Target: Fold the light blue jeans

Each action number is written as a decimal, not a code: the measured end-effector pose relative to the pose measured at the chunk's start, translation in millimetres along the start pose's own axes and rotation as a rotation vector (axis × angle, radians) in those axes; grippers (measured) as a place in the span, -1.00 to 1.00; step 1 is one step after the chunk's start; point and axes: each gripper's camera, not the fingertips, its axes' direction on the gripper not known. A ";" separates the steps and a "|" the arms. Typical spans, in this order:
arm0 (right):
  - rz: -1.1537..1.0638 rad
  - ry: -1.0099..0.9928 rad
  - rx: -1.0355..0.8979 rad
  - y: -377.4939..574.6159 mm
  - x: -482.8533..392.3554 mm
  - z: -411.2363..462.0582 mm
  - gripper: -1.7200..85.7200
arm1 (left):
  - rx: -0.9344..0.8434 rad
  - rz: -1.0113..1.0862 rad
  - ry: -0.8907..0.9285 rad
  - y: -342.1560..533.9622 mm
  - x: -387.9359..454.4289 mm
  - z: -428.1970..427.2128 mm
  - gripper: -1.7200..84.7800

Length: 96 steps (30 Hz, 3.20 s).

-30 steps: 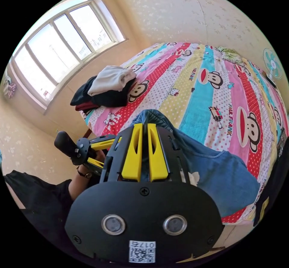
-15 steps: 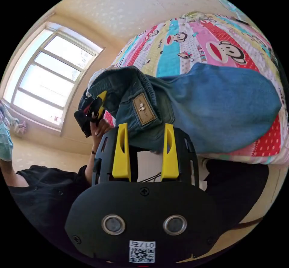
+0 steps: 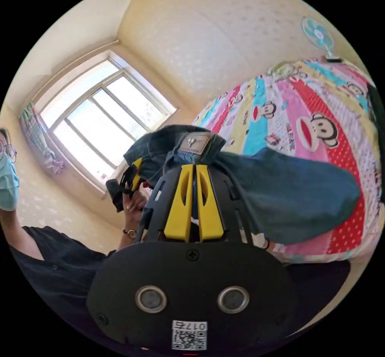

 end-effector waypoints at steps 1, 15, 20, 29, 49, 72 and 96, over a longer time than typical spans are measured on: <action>-0.039 0.037 0.043 -11.7 -13.7 -18.3 -0.92 | 0.044 0.029 -0.017 -12.4 19.3 -14.3 -0.94; -0.708 0.392 0.859 -123.1 -386.3 -288.3 -0.93 | 0.461 0.579 -0.119 -180.7 372.5 -92.6 -0.94; -0.741 0.388 0.877 -163.6 -459.8 -345.6 -0.93 | 0.463 0.784 -0.211 -241.6 484.7 -110.2 -0.94; -0.782 0.494 0.728 -235.0 -533.8 -348.6 -0.92 | 0.175 0.772 -0.253 -351.5 566.4 -97.3 -0.93; -0.517 0.607 0.503 -406.8 -340.1 -156.7 -0.90 | -0.015 0.575 -0.270 -469.2 401.8 177.4 -0.91; 0.146 0.056 -0.514 -13.7 203.8 236.1 -0.78 | -0.741 -0.173 -0.528 -132.7 -145.8 271.4 -0.69; 0.460 0.165 -0.369 81.2 229.5 125.6 -0.89 | -0.635 -0.451 -0.285 -113.6 -150.6 149.3 -0.71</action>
